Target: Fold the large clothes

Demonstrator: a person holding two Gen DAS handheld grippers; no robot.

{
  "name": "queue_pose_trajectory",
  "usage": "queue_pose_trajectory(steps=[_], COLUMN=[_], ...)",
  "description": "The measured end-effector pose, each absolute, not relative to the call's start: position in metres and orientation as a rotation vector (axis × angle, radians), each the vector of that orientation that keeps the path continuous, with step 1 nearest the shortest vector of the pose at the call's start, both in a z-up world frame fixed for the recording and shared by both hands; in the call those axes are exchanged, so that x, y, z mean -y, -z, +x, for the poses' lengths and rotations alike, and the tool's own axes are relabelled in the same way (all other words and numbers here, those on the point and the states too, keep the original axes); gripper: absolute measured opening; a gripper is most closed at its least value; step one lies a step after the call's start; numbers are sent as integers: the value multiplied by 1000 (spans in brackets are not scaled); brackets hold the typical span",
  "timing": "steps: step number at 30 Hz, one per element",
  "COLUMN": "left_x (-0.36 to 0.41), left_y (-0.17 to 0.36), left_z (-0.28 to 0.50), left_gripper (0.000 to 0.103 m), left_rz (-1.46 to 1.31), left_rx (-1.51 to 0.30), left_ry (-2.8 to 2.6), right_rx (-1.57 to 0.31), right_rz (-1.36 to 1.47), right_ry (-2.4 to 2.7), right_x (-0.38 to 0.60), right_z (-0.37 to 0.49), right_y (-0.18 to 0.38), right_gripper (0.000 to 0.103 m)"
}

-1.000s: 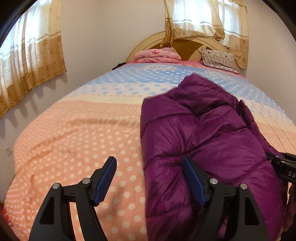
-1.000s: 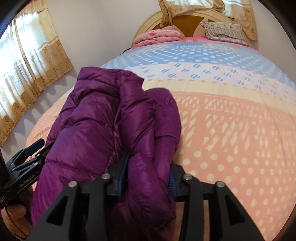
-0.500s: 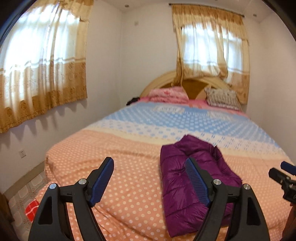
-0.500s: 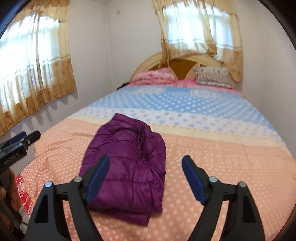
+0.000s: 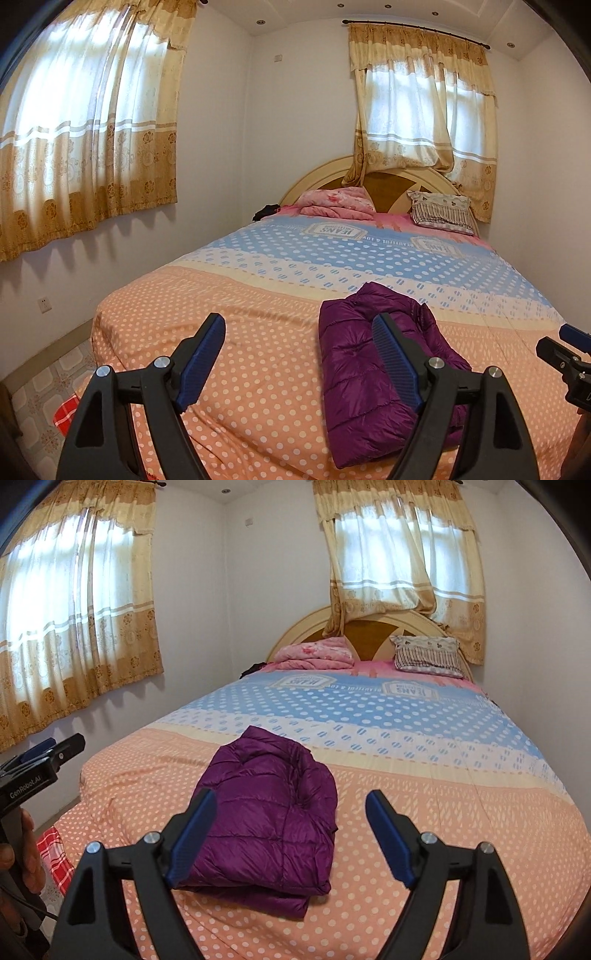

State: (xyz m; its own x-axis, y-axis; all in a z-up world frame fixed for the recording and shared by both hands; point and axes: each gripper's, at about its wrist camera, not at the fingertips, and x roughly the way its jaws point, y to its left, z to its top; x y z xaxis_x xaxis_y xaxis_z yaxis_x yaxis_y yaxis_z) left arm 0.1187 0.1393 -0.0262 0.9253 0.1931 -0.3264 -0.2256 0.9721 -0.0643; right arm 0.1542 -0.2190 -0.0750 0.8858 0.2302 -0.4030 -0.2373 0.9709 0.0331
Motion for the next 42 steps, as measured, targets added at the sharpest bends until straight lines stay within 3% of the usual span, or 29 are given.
queue_pose_trajectory(steps=[42], left_x=[-142], left_y=[32], left_z=[124], left_gripper=[82], left_rz=[-87], left_rx=[-339], left_ry=[-203], right_rx=[-439], right_rz=[-5], right_ry=[-266], right_x=[215], right_z=[146], right_y=[81], right_gripper=[86])
